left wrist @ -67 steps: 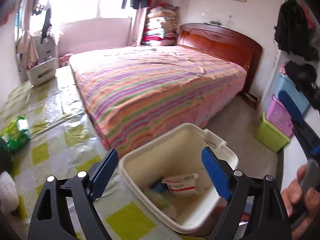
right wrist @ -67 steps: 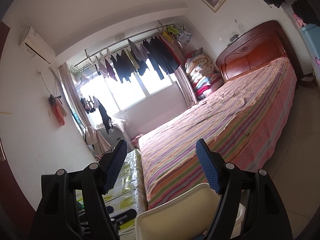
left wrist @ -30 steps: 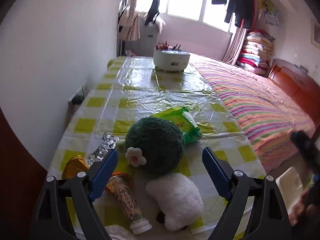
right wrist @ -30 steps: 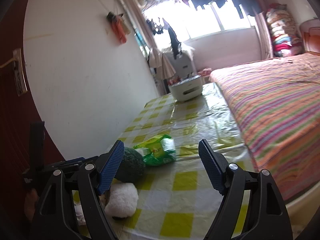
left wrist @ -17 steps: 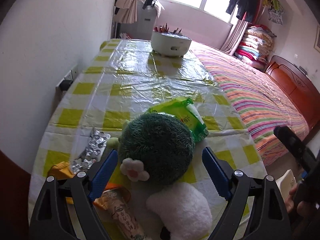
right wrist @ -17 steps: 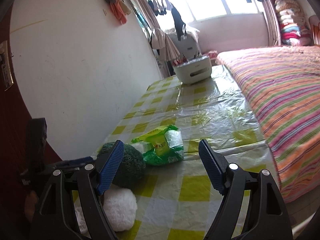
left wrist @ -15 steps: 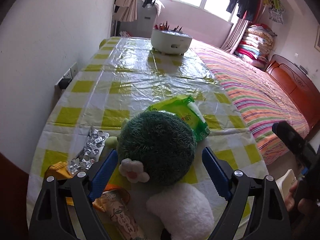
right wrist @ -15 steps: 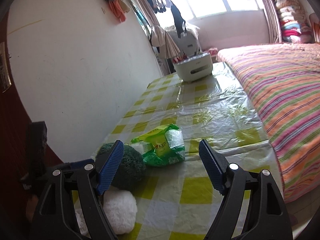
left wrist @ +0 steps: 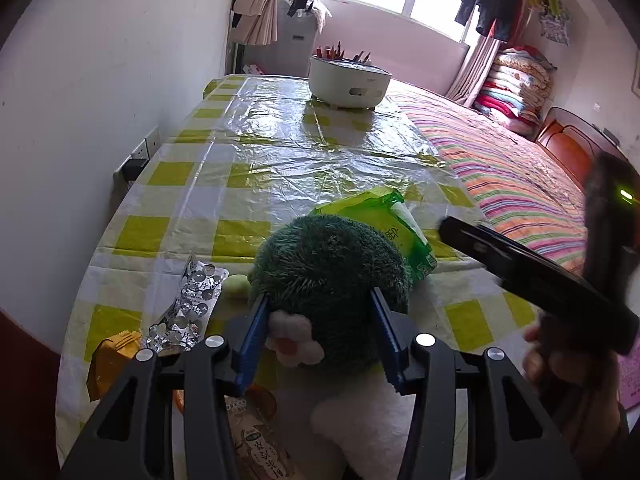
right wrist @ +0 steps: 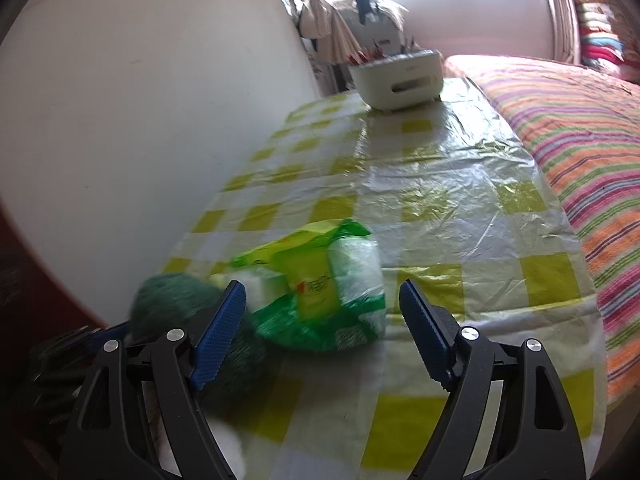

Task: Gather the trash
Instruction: 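Grasp the green plush ball with left gripper while right gripper grasps green snack bag, then carry the plush ball and snack bag toward the cream bin with both grippers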

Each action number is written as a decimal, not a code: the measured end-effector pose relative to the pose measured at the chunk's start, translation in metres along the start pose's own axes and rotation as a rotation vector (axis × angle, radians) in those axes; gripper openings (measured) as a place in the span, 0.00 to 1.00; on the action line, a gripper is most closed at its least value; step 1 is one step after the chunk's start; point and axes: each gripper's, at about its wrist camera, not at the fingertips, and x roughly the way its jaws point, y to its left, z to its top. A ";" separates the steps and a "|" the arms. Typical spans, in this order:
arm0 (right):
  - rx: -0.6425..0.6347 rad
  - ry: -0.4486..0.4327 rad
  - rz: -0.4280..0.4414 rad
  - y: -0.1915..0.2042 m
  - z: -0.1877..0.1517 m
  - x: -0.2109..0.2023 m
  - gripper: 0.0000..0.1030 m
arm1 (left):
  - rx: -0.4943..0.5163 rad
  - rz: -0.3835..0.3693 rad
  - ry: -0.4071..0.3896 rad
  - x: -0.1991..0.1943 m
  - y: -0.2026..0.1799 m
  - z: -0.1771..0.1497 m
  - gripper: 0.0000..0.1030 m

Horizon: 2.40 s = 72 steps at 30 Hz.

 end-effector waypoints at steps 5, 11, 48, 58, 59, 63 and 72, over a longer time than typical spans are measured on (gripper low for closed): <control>0.043 0.062 -0.022 -0.009 0.006 0.029 0.76 | 0.001 -0.009 0.007 -0.004 0.002 -0.001 0.42; 0.057 0.145 -0.039 -0.012 0.007 0.056 0.69 | 0.005 0.000 0.000 -0.011 0.007 -0.002 0.39; 0.020 -0.377 -0.098 -0.026 -0.071 -0.215 0.09 | 0.152 -0.109 -0.189 -0.091 -0.066 -0.016 0.18; 0.030 -0.464 -0.129 -0.035 -0.090 -0.252 0.08 | 0.172 -0.175 -0.240 -0.114 -0.089 -0.020 0.18; 0.031 -0.476 -0.132 -0.034 -0.092 -0.258 0.08 | 0.177 -0.181 -0.243 -0.115 -0.092 -0.021 0.18; 0.031 -0.518 -0.157 -0.039 -0.101 -0.278 0.08 | 0.200 -0.216 -0.259 -0.122 -0.110 -0.027 0.17; 0.074 -0.558 -0.208 -0.068 -0.125 -0.309 0.08 | 0.265 -0.292 -0.255 -0.127 -0.151 -0.042 0.17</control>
